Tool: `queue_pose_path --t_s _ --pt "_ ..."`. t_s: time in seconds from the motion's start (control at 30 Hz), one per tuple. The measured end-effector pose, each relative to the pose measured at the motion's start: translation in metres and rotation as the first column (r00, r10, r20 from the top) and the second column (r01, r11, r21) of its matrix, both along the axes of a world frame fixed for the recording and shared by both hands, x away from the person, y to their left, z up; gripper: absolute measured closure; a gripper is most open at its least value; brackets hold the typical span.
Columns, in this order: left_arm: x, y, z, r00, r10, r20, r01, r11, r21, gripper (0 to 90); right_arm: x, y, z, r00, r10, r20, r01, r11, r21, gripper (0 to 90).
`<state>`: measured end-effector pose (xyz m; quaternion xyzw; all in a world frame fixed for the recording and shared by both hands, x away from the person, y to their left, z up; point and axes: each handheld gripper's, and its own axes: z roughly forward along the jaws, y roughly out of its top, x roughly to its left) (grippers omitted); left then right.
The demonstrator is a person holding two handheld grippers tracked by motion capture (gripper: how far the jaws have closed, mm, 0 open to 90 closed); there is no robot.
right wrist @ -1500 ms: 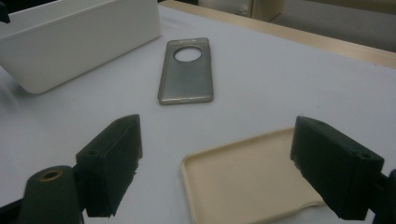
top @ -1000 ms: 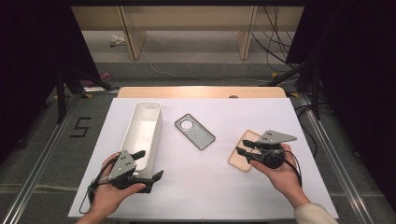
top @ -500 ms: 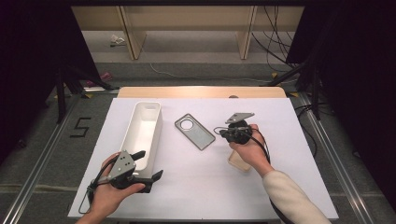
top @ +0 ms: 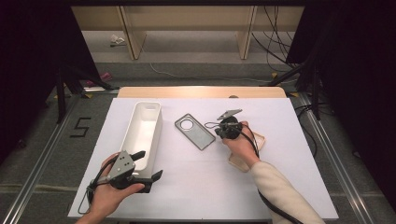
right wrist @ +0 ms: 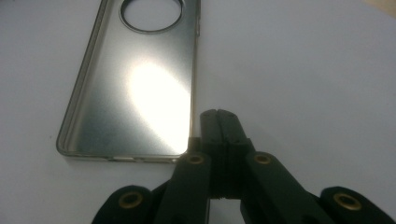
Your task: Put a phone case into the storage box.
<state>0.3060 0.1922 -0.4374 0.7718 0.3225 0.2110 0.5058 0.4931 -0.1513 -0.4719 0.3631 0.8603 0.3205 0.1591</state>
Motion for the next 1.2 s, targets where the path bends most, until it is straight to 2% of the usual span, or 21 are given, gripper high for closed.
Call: queue_pose_path --t_s 0.23,0.53,0.7,0.9,1.2 --pt "0.0 0.0 0.0 1.0 -0.004 -0.002 0.004 1.0 0.003 11.1 0.002 0.007 -0.01 0.9995 0.001 -0.03 -0.002 0.999 -0.034 90.0" --pt "-0.001 0.0 0.001 1.0 -0.004 -0.001 0.004 1.0 0.005 11.1 -0.002 0.013 -0.008 0.9981 0.031 -0.054 -0.033 0.999 -0.042 90.0" --pt "-0.001 0.0 0.001 1.0 -0.006 0.0 0.006 1.0 0.003 11.2 -0.012 0.024 -0.007 0.9958 0.072 -0.057 -0.076 0.994 -0.073 90.0" --pt "-0.001 0.0 0.001 1.0 -0.007 0.001 0.007 1.0 0.002 11.2 -0.022 0.034 -0.005 0.9918 0.105 -0.072 -0.111 0.99 -0.085 90.0" --pt "-0.001 0.0 0.001 1.0 -0.009 0.002 0.009 1.0 0.003 11.3 -0.03 0.044 -0.004 0.9887 0.124 -0.085 -0.132 0.987 -0.097 90.0"
